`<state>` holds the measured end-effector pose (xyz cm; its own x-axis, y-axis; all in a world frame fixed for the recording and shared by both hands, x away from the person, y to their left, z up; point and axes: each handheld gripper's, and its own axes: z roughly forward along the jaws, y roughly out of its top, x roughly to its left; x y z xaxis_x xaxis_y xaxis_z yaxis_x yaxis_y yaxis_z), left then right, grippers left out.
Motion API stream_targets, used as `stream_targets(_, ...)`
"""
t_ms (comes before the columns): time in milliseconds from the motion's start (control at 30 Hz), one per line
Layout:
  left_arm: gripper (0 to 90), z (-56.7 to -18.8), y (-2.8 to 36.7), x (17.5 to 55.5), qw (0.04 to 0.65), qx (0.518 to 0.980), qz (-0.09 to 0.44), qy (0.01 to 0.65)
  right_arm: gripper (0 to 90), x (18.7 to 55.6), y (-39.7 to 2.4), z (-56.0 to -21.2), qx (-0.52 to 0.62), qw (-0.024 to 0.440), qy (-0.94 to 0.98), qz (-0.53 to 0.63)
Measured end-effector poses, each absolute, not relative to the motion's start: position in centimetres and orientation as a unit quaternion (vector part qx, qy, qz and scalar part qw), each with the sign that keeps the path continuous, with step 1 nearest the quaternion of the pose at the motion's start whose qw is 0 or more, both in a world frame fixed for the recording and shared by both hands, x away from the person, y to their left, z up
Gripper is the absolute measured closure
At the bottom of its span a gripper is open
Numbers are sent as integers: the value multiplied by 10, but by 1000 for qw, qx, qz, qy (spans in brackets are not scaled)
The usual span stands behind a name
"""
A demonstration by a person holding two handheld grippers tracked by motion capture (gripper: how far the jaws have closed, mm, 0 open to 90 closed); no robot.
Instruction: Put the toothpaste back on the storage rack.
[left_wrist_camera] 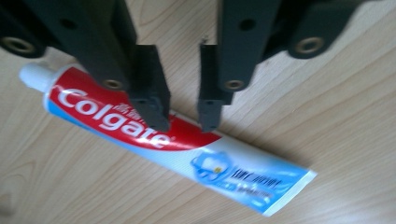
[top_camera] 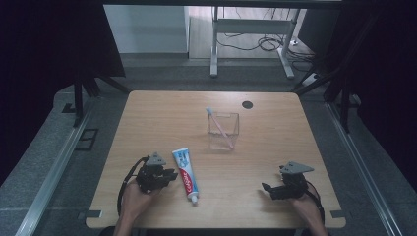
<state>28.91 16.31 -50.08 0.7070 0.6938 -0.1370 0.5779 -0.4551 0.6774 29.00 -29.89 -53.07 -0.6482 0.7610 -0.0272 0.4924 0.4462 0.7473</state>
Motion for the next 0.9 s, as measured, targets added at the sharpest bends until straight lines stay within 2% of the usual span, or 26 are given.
stream_targets(200, 893, -495, 150, 290, 353, 864, 78, 351, 19, 290, -299, -531, 375, 184, 831, 368)
stream_targets(567, 896, -491, 112, 295, 352, 876, 51, 326, 20, 289, -299, -531, 374, 181, 831, 369)
stream_targets(733, 894, -498, 97, 293, 338, 884, 73, 316, 21, 289, -298, -532, 373, 178, 832, 369)
stream_targets(900, 894, -505, 91, 293, 337, 883, 45, 322, 24, 290, -298, -533, 371, 176, 835, 366)
